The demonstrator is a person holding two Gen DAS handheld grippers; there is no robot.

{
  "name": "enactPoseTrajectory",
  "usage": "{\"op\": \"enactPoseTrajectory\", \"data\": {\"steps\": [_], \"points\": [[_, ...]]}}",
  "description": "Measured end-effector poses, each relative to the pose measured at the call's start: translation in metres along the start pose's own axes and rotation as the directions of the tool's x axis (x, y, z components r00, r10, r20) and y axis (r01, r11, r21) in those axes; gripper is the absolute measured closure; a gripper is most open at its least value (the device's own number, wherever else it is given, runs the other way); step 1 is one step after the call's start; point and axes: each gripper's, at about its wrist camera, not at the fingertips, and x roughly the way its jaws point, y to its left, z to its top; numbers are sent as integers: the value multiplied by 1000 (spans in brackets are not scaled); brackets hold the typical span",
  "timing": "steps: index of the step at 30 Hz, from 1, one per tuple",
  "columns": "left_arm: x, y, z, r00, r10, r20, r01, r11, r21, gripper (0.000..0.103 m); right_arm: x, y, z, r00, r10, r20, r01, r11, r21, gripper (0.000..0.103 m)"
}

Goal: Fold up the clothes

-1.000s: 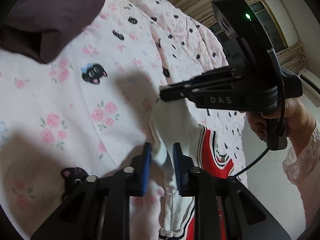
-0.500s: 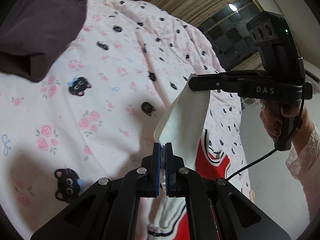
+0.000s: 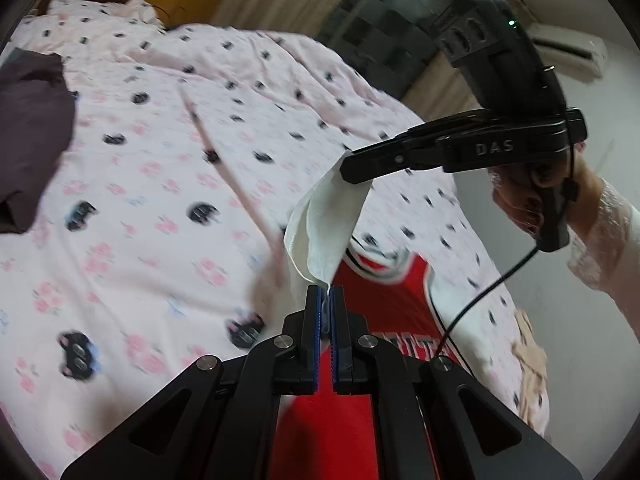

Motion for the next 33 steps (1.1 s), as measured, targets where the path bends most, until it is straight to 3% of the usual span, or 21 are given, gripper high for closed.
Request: {"op": "enactPoseTrajectory", "data": {"steps": [10, 13, 15, 16, 19, 23, 25, 28, 31, 33], "points": [[26, -20, -29, 981, 39, -189, -14, 991, 134, 100, 27, -20, -80, 999, 35, -4, -34, 990, 140, 96], [24, -26, -33, 979, 44, -200, -10, 986, 168, 100, 30, -28, -100, 999, 43, 4, -43, 980, 194, 88], [21, -28, -31, 979, 24, -201, 11, 985, 172, 100, 29, -31, -110, 999, 35, 13, -37, 975, 220, 78], [16, -29, -29, 981, -6, -192, 39, 985, 168, 99, 27, -33, -114, 999, 28, 18, -32, 973, 229, 71], [-1, -27, -15, 982, -123, -143, 141, 982, 127, 93, 22, -37, -124, 1000, 10, 16, -14, 968, 252, 64], [-20, -18, 9, 998, -37, -50, 45, 986, 160, 86, 30, -34, -135, 996, -35, -78, 50, 977, 208, 64], [-12, -6, 13, 995, 66, -71, -54, 986, 156, 86, 32, -34, -136, 993, -65, -101, 83, 978, 191, 64], [7, 9, 13, 981, 138, -135, -123, 986, 117, 86, 24, -36, -124, 996, -78, -50, 87, 974, 211, 64], [27, 11, 5, 966, 174, -190, -151, 980, 131, 86, 18, -35, -98, 992, -121, 24, 113, 969, 219, 64], [33, 12, -3, 958, 182, -220, -151, 977, 151, 86, 25, -36, -80, 990, -136, 28, 126, 964, 233, 64]]}}
